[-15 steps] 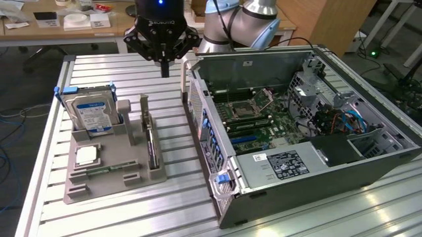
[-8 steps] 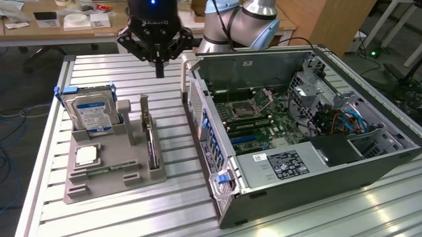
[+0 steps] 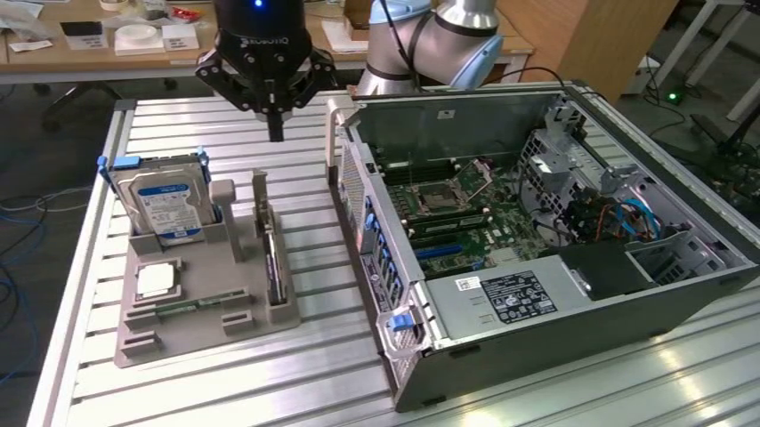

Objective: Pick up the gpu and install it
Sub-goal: 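Reach for the gpu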

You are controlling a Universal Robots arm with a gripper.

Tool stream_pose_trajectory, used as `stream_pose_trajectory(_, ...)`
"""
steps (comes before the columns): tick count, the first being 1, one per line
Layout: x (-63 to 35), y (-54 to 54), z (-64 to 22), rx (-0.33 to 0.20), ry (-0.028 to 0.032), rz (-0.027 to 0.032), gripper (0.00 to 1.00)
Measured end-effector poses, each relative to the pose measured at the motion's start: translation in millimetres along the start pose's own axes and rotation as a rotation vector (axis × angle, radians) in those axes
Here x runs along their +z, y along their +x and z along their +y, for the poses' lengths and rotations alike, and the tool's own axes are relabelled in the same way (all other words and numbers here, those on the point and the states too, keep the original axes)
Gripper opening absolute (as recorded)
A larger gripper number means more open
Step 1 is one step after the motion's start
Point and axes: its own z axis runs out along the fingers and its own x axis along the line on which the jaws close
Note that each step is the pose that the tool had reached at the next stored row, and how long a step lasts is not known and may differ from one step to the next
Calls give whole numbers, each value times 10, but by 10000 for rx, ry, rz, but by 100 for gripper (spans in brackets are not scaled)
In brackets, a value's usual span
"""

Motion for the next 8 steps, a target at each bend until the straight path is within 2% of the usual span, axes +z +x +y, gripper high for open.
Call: stream_pose_trajectory(8,-3,124,-9,0,1,2,11)
